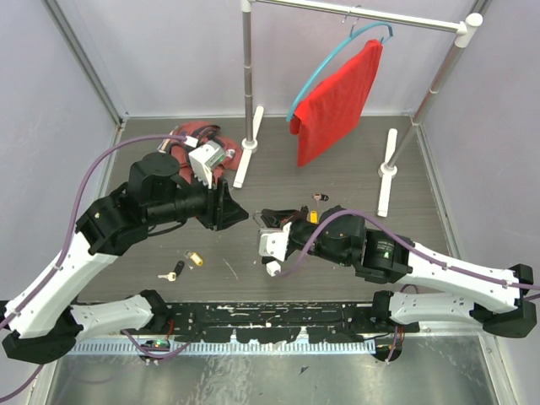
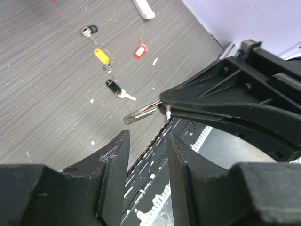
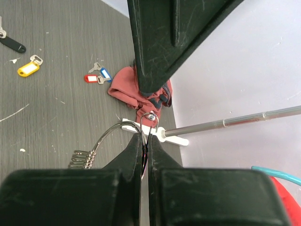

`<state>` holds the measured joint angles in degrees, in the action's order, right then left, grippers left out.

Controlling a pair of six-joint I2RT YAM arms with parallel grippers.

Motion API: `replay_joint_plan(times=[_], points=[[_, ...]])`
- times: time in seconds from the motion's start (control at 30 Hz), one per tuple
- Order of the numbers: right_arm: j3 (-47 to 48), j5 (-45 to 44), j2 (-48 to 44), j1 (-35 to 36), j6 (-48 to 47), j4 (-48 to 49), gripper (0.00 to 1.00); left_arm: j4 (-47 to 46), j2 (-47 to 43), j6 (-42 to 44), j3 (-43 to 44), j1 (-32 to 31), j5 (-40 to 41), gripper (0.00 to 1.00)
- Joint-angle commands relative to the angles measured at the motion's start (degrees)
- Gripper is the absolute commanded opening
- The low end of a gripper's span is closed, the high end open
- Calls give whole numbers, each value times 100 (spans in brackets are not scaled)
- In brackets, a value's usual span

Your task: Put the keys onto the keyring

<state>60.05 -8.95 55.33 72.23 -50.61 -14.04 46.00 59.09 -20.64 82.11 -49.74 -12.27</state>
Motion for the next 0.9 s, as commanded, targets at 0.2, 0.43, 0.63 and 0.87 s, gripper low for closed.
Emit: replay_joint_plan(times=[0.2,0.43,0.63,0.87], points=[[171,-150,-346,19,-73,-211,1,497,3,-56,-275,636,395,49],[34,-235,-607,18,239,-361,1,932,350,-300,-734,1235,1215,43],[83,-278,-730,19,572,-738,1,1121,267,-1198,-1447,1442,2385,40],[-115,-232,-1001,19,760,-722,1,1353,-749,-2812,-2874,1453,3488,43]])
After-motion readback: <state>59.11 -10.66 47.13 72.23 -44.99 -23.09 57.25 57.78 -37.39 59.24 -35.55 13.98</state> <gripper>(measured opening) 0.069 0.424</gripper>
